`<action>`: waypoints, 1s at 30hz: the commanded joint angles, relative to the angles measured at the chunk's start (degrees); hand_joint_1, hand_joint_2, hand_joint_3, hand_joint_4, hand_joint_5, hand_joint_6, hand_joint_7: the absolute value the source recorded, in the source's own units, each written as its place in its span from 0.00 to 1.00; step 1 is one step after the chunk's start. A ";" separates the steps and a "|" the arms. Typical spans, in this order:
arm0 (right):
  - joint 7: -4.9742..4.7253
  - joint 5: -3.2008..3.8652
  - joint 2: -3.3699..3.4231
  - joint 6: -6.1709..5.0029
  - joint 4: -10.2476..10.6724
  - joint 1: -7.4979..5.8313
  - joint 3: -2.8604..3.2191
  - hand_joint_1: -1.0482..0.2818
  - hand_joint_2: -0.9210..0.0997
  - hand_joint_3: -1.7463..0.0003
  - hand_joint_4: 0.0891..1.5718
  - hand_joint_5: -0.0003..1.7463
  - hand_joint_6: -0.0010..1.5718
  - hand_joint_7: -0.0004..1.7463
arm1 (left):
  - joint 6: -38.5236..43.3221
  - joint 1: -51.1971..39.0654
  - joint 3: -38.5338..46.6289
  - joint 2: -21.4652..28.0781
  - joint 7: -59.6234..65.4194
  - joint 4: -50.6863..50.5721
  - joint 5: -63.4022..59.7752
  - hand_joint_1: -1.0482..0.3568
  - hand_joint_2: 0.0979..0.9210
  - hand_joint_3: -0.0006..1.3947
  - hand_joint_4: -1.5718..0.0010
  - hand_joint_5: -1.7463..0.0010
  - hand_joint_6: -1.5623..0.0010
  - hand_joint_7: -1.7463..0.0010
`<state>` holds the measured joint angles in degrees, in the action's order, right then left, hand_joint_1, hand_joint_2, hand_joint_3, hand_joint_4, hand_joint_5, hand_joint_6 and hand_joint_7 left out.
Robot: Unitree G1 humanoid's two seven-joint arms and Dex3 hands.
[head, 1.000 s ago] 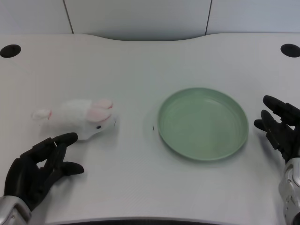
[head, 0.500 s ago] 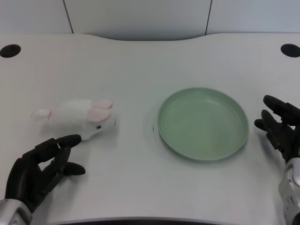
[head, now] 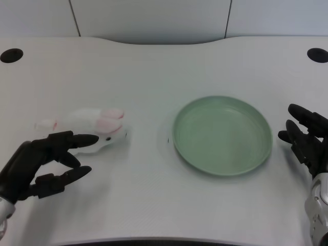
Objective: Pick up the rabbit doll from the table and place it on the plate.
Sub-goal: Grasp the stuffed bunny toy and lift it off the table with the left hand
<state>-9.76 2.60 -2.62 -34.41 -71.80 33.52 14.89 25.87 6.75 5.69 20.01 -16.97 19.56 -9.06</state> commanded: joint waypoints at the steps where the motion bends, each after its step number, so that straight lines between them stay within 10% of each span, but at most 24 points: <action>1: -0.56 -0.52 -0.88 -1.15 -0.30 -1.04 -0.29 0.57 0.00 0.90 0.42 0.49 0.64 0.04 | 2.30 2.29 -1.36 5.21 5.80 -2.80 -9.48 0.27 1.00 0.12 0.87 0.26 0.66 0.93; 13: -0.14 -0.14 -0.45 -0.22 0.09 -0.56 0.43 0.56 0.00 0.90 0.42 0.49 0.65 0.04 | 1.98 11.56 -7.64 14.91 13.20 -5.96 -28.31 0.12 1.00 0.12 1.00 0.57 0.77 0.97; 16: -0.44 -0.09 -0.42 0.36 0.34 -0.72 0.55 0.56 0.00 0.92 0.42 0.50 0.64 0.04 | -0.95 15.68 -10.49 16.90 9.96 -4.90 -30.97 0.09 1.00 0.12 1.00 0.81 0.87 0.98; 19: -0.82 -1.16 -0.88 -0.74 0.57 -1.18 -0.24 0.56 0.00 0.92 0.41 0.50 0.63 0.04 | -2.81 19.06 -12.90 17.54 6.51 -2.39 -30.60 0.07 1.00 0.11 1.00 0.87 0.90 0.99; 23: 0.41 -0.13 -0.76 -0.61 0.80 -1.47 0.50 0.56 0.00 0.92 0.40 0.50 0.64 0.04 | -4.45 24.58 -16.08 17.04 2.75 3.70 -29.94 0.03 1.00 0.09 1.00 0.91 0.93 1.00; 30: -0.52 -0.63 -0.42 -0.52 1.25 -1.88 0.11 0.56 0.00 0.93 0.39 0.51 0.63 0.04 | -8.85 38.67 -26.22 12.46 0.02 23.56 -35.12 0.00 1.00 0.04 1.00 0.99 0.98 0.99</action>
<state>-9.87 1.38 -2.40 -34.89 -70.98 32.34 14.85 17.12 43.89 -19.43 32.50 -16.59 41.05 -43.90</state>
